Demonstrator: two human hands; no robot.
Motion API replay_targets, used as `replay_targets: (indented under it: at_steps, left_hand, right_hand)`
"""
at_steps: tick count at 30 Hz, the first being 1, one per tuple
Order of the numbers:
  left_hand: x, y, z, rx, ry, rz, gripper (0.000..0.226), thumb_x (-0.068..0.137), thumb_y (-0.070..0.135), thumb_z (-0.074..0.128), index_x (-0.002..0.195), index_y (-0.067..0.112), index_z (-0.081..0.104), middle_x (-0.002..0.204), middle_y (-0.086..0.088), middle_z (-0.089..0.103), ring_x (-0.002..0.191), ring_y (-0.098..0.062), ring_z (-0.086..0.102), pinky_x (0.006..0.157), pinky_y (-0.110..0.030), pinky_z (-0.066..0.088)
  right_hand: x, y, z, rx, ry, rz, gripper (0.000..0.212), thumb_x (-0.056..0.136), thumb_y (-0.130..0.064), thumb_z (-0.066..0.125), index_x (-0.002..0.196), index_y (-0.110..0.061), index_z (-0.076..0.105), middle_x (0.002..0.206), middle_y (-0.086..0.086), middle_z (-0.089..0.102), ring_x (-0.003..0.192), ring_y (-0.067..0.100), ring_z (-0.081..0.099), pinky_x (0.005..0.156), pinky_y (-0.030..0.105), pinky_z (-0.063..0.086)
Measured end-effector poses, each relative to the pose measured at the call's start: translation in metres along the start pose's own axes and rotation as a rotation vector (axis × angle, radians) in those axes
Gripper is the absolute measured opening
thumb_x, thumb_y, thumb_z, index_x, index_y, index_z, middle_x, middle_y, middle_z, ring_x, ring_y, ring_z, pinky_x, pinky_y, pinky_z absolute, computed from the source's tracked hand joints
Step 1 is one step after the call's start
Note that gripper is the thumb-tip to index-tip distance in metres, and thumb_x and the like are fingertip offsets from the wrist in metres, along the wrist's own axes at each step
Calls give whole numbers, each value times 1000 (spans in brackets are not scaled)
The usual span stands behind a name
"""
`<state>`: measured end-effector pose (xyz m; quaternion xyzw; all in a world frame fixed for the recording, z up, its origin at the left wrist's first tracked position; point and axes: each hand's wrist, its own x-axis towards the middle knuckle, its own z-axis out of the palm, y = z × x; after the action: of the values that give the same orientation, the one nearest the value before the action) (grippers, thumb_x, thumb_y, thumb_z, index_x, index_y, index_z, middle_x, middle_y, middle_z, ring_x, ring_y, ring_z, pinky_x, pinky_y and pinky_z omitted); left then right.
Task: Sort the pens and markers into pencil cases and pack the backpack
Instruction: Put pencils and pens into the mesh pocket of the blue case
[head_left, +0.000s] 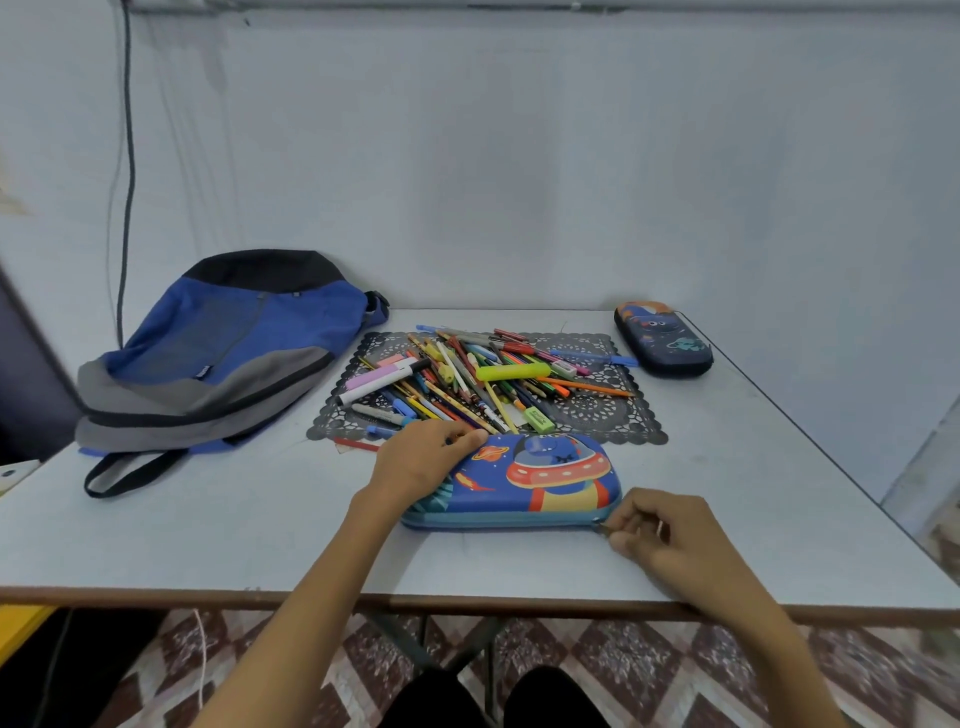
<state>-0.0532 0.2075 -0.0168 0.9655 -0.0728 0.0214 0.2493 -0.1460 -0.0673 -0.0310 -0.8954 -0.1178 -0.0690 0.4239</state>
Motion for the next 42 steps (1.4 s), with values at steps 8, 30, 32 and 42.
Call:
replay_targets:
  at_steps: [8, 30, 32, 42]
  left_hand:
    - [-1, -1, 0, 145, 140, 96, 43, 97, 58, 41, 116, 33, 69, 104, 1, 55, 103, -17, 51, 93, -38, 33]
    - [-81, 69, 54, 533, 477, 434, 58, 74, 68, 52, 38, 23, 59, 32, 6, 44, 34, -11, 41, 49, -22, 18]
    - [-81, 73, 52, 542, 462, 405, 57, 70, 68, 57, 37, 22, 56, 32, 4, 43, 33, -13, 40, 49, -23, 18]
    - [-88, 64, 38, 423, 293, 277, 33, 82, 56, 58, 75, 28, 74, 63, 4, 66, 65, -15, 60, 57, -26, 41]
  right_hand:
    - [7, -28, 13, 11, -158, -91, 11, 80, -26, 76, 75, -35, 74, 74, -16, 70, 62, 1, 55, 58, 17, 38]
    - [73, 4, -5, 29, -476, -211, 87, 62, -29, 88, 133, -57, 44, 146, -26, 24, 132, -4, 33, 98, 22, 47]
    - [73, 5, -5, 36, -482, -217, 85, 62, -34, 85, 132, -58, 43, 145, -27, 24, 133, -3, 32, 100, 24, 46]
    - [74, 9, -3, 94, -487, -203, 85, 65, -26, 89, 131, -56, 46, 145, -25, 25, 130, -1, 37, 92, 23, 51]
